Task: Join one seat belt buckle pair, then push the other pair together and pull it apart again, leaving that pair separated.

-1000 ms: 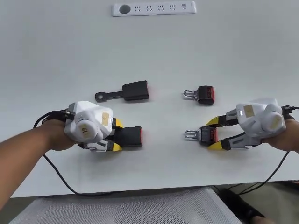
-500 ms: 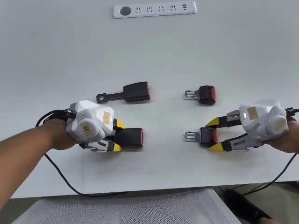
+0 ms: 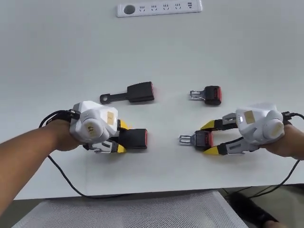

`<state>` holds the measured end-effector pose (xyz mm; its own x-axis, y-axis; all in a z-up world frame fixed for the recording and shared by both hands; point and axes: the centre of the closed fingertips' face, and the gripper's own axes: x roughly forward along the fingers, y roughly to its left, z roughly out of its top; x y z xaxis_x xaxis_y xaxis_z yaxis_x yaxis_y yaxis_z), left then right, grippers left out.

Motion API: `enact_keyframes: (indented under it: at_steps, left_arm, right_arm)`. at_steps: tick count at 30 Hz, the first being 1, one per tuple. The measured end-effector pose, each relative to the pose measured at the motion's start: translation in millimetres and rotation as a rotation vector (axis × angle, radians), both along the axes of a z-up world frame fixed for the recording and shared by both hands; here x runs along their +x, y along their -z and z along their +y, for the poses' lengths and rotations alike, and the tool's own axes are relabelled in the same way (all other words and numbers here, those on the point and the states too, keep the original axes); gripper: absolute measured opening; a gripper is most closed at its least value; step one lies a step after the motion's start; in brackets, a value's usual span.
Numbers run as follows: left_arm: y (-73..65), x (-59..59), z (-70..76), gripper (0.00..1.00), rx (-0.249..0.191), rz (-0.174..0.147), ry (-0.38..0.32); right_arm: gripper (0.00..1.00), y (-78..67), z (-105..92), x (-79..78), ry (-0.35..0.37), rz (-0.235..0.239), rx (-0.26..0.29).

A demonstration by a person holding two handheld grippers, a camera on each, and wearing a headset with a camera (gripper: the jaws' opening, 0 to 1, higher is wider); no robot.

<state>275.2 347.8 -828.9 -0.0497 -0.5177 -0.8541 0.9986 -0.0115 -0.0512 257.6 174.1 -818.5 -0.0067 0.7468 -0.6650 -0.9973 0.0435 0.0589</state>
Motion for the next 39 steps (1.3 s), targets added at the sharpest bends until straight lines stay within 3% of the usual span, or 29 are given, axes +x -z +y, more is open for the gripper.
enact_keyframes:
  at_steps: [17,27,39]
  left_arm:
    - [0.2,0.7,0.2,0.33,0.011,0.0,0.002]
    - [0.2,0.8,0.5,0.33,0.023,-0.009,0.02]
    - [1.4,-0.9,-0.9,0.33,0.034,-0.026,0.051]
  right_arm:
    - [0.35,2.2,48.2,5.9,0.018,0.013,0.077]
    - [0.35,5.0,78.7,9.1,-0.002,0.021,0.089]
    - [0.35,6.8,91.5,7.5,-0.013,0.041,0.079]
